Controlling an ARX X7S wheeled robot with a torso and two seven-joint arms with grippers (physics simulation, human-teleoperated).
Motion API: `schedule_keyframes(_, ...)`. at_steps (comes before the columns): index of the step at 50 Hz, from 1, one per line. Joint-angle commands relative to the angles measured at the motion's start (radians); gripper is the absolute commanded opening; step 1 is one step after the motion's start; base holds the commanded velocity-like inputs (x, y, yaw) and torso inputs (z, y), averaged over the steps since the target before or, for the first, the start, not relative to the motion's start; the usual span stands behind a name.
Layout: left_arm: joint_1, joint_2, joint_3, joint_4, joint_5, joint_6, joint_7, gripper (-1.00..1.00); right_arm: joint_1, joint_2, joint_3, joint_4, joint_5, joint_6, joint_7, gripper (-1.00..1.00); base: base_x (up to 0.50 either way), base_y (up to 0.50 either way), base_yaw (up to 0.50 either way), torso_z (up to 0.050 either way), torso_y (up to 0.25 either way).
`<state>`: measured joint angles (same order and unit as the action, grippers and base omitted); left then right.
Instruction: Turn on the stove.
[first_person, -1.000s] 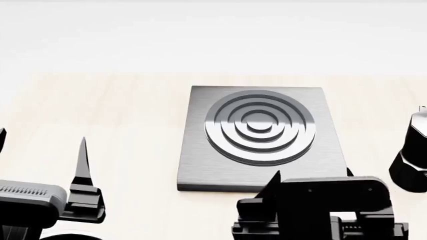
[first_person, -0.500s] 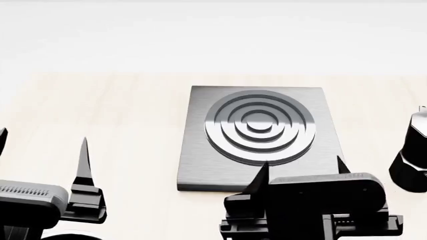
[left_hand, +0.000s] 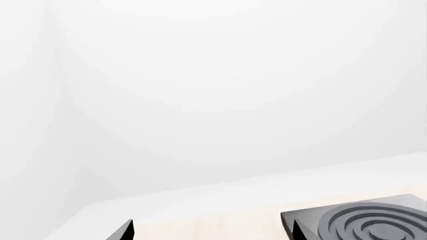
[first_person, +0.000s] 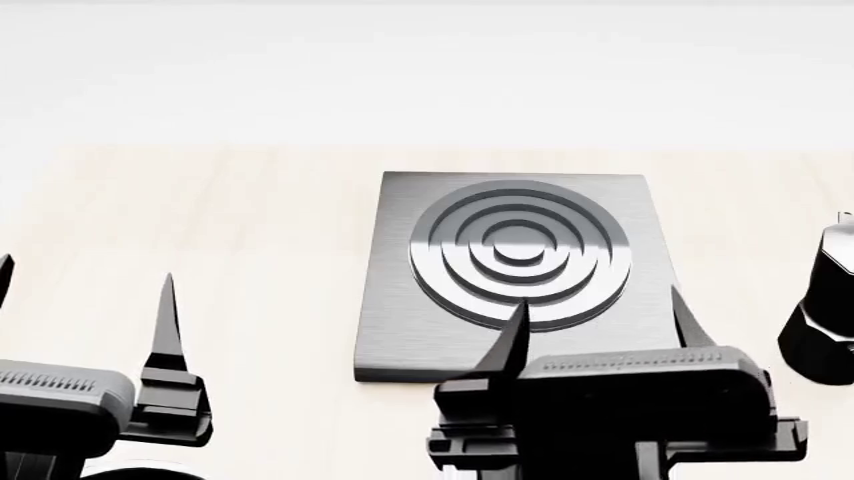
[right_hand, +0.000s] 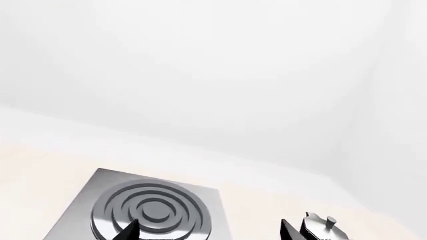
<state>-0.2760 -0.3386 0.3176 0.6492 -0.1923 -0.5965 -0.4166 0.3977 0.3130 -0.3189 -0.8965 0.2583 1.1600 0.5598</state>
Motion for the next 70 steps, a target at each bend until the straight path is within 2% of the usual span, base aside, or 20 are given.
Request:
schedule_keyframes(1,0.0,-0.003,0.003,0.008,-0.002,-0.002,-0.003,1.0,0.0,0.019,-0.037,0.0,-0.025,-0.043,0.017,1.0,0.0,0.0,0.0,0.0,0.0)
schedule_keyframes(28,-0.005,-0.007,0.007,0.032,-0.013,-0.015,-0.012,1.0,-0.006,0.065,-0.108,0.001,-0.093,-0.161,0.055,1.0,0.0,0.0,0.0,0.0,0.0)
schedule_keyframes(70,-0.017,-0.026,0.002,0.151,-0.033,-0.074,-0.038,1.0,0.001,0.089,-0.154,-0.009,-0.115,-0.181,0.069,1.0,0.0,0.0,0.0,0.0,0.0)
